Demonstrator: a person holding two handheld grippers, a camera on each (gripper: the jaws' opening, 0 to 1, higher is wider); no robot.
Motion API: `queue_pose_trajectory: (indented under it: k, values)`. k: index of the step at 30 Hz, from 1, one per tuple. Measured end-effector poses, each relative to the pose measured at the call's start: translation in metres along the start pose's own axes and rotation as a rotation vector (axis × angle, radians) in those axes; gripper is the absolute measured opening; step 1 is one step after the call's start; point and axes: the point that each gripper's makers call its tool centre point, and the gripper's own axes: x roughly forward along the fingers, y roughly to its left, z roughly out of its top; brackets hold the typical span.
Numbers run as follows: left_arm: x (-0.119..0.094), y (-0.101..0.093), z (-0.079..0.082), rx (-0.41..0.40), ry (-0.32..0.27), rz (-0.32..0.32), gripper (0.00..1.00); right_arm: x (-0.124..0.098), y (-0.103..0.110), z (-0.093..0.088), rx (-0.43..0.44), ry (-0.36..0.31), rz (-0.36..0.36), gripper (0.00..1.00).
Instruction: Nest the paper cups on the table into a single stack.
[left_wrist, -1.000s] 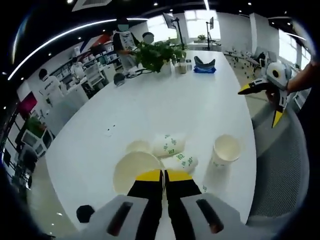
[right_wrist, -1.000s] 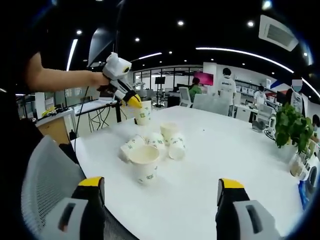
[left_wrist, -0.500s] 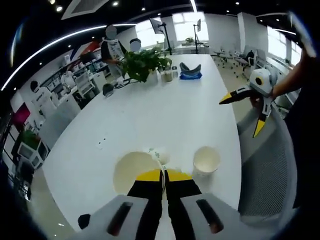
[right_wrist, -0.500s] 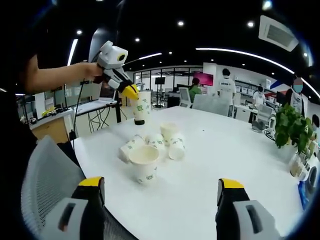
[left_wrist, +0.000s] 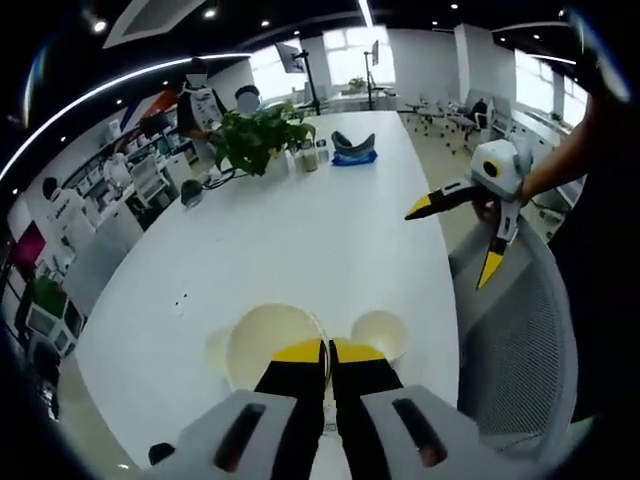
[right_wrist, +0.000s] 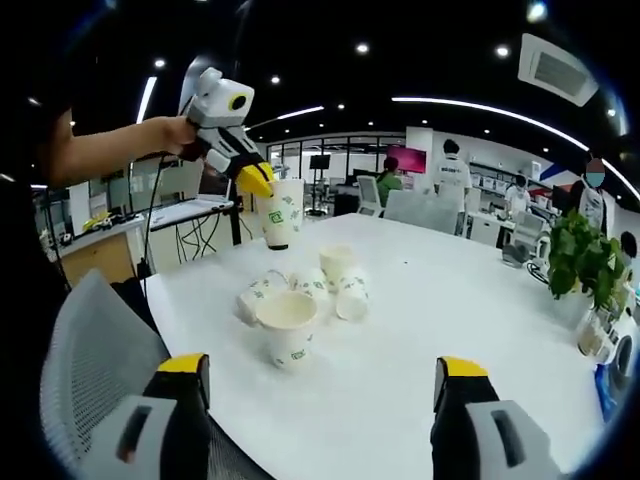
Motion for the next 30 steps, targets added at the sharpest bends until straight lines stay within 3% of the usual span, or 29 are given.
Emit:
queue_pose_trajectory:
  k: [18,30]
  values:
    - [0.012,-0.042,0.019,0.06,-0.012,-0.089,0.0,0.0,0.0,0.0,-0.006,-0.001,-0.004,0.94]
    - [0.033,-0.057,0.01,0.081,0.003,-0.117,0.0,0.0,0.001,-0.001,-0.008,0.008,-0.001,0.93]
